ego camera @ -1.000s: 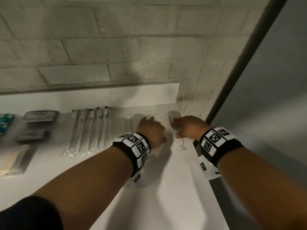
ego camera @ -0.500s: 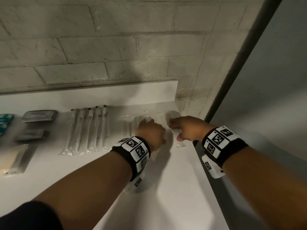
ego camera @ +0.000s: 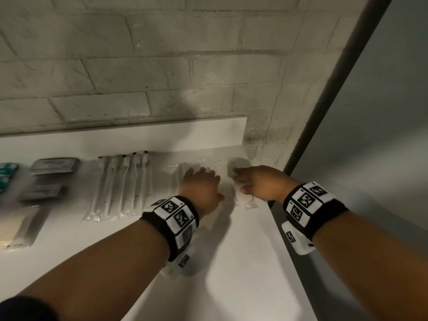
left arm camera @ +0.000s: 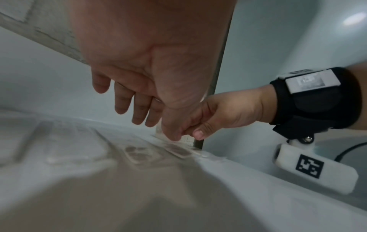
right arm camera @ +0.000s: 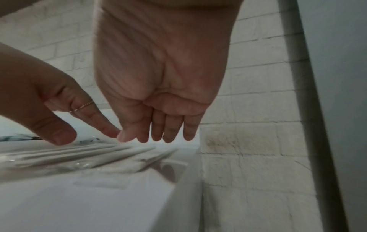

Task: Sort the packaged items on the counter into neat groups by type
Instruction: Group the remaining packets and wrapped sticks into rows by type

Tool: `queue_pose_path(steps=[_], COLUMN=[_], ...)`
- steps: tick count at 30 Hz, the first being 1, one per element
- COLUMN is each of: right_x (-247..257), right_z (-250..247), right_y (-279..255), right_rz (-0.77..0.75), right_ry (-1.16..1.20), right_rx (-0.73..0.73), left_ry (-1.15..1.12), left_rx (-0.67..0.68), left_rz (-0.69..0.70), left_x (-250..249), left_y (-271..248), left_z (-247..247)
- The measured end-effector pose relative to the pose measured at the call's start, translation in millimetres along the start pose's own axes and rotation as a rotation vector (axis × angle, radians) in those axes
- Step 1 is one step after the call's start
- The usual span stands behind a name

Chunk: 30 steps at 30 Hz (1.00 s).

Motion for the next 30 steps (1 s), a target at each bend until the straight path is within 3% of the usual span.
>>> queue_pose_path(steps=[7, 14, 21, 26, 30], right_x=[30, 36, 49, 73, 75], right_z=[13, 11, 6, 29, 34], right_y=[-5, -6, -8, 1, 9], right_rz=[-0.079, -0.106, -0.153, -0.23, -0.208], right_ry=[-0.081, -0.153, -0.157, -0.241, -0.268], right_rx=[0.107, 0.109, 0.03, 0.088, 0.097], left_ry=[0.066, 0.05, 0.024, 0.059, 0.078], left_rx=[0.125, 0.122, 0.027, 0.146, 0.137], left_rz=[-0.005, -0.009, -0.064, -0.078, -0.049], left_x=[13, 13, 38, 53, 47], left_y=[-12, -11, -26, -36, -35], left_z=[9, 9, -2, 5, 4])
Point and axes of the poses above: each hand's wrist, its own y-axis towards the middle knuckle, its own z-axis out of the palm, x = y × z, the point moved 7 cm from there along y, towards the middle knuckle, and after that the axes turned 8 degrees about -x, right-handed, at the moved point
